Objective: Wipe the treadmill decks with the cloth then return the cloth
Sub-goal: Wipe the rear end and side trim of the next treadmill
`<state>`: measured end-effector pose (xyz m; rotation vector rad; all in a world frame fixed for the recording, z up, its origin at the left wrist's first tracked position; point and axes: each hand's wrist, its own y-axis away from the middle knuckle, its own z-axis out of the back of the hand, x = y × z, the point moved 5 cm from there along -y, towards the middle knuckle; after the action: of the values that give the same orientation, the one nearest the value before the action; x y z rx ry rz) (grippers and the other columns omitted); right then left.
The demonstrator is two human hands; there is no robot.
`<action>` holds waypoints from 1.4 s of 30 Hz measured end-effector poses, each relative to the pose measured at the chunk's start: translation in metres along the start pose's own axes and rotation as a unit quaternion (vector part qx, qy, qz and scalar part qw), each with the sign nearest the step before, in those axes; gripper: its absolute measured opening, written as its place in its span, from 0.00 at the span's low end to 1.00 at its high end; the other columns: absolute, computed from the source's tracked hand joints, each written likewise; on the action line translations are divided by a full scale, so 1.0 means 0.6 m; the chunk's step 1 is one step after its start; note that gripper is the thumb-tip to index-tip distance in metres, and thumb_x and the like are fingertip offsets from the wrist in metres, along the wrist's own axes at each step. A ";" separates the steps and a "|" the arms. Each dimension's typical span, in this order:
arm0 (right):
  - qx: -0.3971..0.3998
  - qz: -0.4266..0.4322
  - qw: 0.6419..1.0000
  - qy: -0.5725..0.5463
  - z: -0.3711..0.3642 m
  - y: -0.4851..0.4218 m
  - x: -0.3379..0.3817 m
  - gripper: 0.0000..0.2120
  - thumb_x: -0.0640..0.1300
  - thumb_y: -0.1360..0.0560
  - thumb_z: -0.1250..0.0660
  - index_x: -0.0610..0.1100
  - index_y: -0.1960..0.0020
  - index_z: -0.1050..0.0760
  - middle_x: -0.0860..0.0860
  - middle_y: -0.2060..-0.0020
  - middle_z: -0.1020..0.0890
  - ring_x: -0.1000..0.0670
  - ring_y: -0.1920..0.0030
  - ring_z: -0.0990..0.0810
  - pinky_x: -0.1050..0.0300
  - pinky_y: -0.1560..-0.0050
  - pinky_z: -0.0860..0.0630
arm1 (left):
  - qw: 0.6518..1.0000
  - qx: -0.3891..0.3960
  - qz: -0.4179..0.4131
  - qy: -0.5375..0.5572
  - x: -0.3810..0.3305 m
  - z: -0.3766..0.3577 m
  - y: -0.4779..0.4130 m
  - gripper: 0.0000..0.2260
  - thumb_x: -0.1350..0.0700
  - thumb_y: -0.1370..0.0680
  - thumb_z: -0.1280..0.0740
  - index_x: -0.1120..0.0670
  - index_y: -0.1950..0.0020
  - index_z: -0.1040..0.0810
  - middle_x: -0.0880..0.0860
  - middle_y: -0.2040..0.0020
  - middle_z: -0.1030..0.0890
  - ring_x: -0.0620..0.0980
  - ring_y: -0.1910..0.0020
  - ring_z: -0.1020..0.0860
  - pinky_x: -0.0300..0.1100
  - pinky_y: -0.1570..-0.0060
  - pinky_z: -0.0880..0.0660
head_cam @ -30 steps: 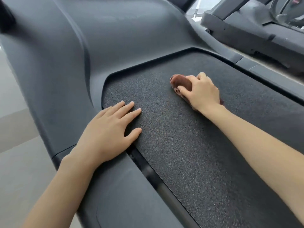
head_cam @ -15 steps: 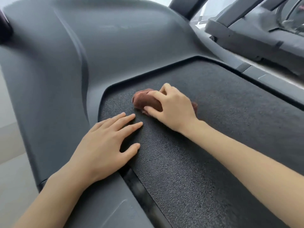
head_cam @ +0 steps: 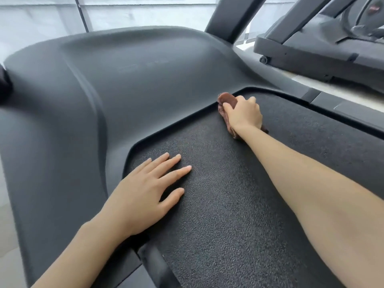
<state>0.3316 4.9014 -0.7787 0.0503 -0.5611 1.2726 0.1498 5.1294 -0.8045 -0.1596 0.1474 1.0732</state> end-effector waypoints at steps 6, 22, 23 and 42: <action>-0.035 -0.054 0.998 0.020 -0.019 -0.061 0.003 0.22 0.56 0.21 0.42 0.42 0.34 0.32 0.41 0.35 0.32 0.40 0.35 0.32 0.45 0.38 0.34 | 0.999 -0.025 0.008 0.019 0.006 0.002 -0.001 0.25 0.34 0.28 0.61 0.28 0.30 0.49 0.34 0.26 0.51 0.35 0.26 0.57 0.35 0.28 0.61; 0.054 0.319 0.944 0.065 0.028 0.139 0.040 0.20 0.61 0.27 0.36 0.53 0.38 0.25 0.46 0.51 0.27 0.44 0.48 0.27 0.51 0.48 0.30 | 0.999 -0.023 -0.008 0.022 -0.011 0.012 0.005 0.25 0.39 0.26 0.51 0.39 0.29 0.37 0.44 0.25 0.40 0.43 0.25 0.46 0.42 0.26 0.50; 0.051 0.310 0.947 0.065 0.037 0.161 0.029 0.21 0.61 0.27 0.36 0.53 0.38 0.25 0.46 0.51 0.27 0.44 0.49 0.26 0.51 0.49 0.30 | 0.999 -0.023 -0.007 0.023 -0.013 0.011 0.011 0.25 0.40 0.26 0.51 0.40 0.28 0.37 0.44 0.25 0.40 0.44 0.25 0.46 0.41 0.26 0.51; 0.048 0.129 0.982 0.128 0.252 0.654 -0.080 0.21 0.58 0.28 0.36 0.48 0.41 0.22 0.45 0.56 0.25 0.45 0.61 0.26 0.52 0.58 0.26 | 0.993 0.078 -0.085 0.036 -0.149 -0.013 0.172 0.34 0.29 0.28 0.62 0.41 0.25 0.45 0.48 0.22 0.51 0.51 0.24 0.56 0.48 0.26 0.58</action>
<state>-0.0906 4.9300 -0.7733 -0.1073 -0.2888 1.5309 0.0165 5.0992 -0.8002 -0.0693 0.2767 0.8837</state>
